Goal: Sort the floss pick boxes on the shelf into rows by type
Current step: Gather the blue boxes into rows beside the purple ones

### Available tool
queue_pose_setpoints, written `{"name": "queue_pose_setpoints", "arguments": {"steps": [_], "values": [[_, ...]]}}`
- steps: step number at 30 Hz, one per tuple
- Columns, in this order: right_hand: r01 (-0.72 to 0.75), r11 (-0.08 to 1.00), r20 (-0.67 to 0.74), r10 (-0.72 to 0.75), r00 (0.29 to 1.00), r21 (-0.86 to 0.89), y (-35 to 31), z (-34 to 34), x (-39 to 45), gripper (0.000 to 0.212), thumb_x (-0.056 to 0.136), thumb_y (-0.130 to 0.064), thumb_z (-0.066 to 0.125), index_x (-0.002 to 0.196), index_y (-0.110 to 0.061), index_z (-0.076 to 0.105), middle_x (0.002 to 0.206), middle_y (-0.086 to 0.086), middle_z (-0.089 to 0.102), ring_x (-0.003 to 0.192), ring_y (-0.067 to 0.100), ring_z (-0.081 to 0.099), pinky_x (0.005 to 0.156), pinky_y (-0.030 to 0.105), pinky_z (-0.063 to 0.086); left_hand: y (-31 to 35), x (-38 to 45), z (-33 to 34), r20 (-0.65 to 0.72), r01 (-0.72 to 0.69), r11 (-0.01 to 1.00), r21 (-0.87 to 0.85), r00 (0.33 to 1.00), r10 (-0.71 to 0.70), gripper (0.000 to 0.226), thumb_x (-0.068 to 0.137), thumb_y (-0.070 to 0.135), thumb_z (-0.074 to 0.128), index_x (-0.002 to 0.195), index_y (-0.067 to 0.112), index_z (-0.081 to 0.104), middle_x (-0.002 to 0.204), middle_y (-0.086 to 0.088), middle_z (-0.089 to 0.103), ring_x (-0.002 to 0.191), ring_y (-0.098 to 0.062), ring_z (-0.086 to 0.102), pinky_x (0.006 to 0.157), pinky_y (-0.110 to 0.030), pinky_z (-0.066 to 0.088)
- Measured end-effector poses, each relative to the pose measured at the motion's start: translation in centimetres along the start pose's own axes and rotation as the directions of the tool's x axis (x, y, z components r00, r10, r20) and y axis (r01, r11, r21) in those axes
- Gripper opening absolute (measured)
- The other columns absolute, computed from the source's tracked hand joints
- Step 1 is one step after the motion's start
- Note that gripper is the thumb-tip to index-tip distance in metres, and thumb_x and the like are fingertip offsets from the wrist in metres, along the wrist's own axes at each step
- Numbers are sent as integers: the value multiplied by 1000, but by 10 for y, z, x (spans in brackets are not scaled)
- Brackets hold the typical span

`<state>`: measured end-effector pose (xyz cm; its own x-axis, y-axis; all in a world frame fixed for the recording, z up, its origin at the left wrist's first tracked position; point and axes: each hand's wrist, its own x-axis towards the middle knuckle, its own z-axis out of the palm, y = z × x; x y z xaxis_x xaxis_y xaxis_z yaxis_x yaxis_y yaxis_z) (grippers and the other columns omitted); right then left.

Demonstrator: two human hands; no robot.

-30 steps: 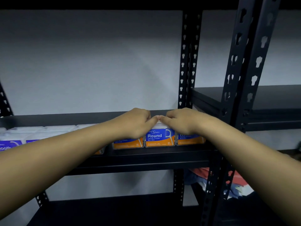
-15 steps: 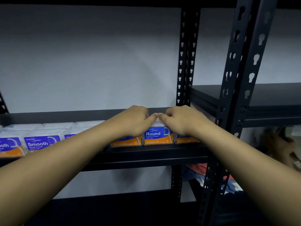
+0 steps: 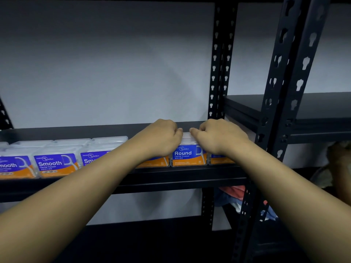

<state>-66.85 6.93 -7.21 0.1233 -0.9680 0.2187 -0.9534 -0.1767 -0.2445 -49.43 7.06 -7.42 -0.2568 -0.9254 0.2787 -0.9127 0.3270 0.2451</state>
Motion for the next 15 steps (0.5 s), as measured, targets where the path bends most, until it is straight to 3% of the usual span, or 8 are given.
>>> {"name": "queue_pose_setpoints", "arguments": {"steps": [5, 9, 15], "values": [[7, 1000, -11, -7, 1000, 1, 1, 0, -1, 46, 100, -54, 36, 100, -23, 70, 96, 1, 74, 90, 24, 69, 83, 40, 57, -1, -2, 0, 2, -13, 1000, -9, 1000, 13, 29, 107, 38, 38, 99, 15, 55, 95, 0, 56, 88, -13, 57, 56, -23, 39], [22, 1000, -17, -22, 1000, 5, 1, -1, -3, 44, 101, -52, 37, 100, -23, 70, 97, 1, 74, 89, 24, 69, 75, 36, 54, 1, -4, -2, 23, -16, 999, -32, 1000, 16, 32, 107, 39, 37, 106, 15, 57, 97, 2, 56, 89, -13, 59, 59, -23, 44], [32, 999, -16, -32, 999, -3, 2, -1, -5, 44, 102, -51, 37, 101, -23, 70, 95, 0, 74, 88, 22, 68, 70, 33, 50, 2, -5, 0, -7, -17, 1000, -9, 1000, 16, 33, 107, 40, 37, 96, 16, 55, 83, 5, 53, 79, -12, 58, 56, -24, 39]]}}
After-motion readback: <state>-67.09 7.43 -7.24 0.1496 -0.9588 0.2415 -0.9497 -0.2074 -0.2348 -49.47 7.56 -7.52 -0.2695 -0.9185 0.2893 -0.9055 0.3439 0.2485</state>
